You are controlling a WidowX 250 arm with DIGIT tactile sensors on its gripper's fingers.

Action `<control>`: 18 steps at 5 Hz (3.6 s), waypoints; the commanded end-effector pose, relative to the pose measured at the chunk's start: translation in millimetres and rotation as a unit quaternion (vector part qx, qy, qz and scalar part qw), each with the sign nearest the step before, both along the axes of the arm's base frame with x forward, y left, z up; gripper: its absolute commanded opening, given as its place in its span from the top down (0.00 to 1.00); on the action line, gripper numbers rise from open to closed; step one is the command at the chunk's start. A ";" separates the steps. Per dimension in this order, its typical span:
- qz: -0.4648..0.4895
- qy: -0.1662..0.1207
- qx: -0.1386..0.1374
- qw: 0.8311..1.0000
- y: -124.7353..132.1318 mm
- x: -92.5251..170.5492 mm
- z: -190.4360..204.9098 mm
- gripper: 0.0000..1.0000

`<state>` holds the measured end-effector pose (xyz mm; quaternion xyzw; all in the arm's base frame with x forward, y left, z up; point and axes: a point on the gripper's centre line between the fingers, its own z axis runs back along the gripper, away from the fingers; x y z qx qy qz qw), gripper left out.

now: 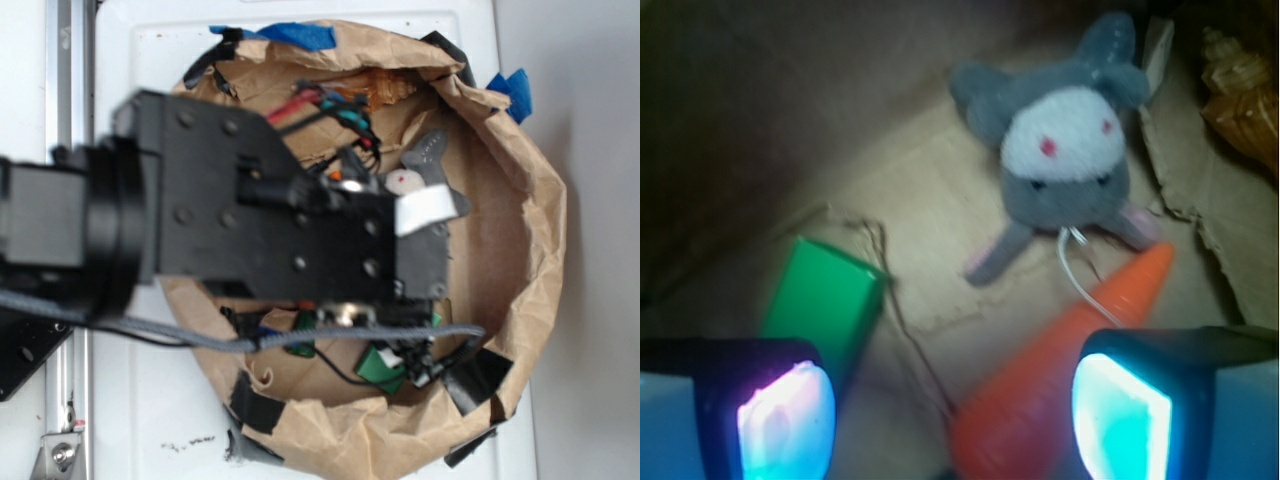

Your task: Grab the green block.

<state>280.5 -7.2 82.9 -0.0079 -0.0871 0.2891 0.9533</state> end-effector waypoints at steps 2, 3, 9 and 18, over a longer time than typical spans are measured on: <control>0.083 -0.038 -0.066 0.994 -28.5 13.6 -27.8 0.00; 0.082 -0.031 -0.082 0.993 -38.7 9.0 -41.4 0.00; 0.096 0.020 -0.154 0.983 -2.9 -1.9 -67.9 0.07; 0.071 0.005 -0.150 0.986 0.0 -6.5 -81.3 0.00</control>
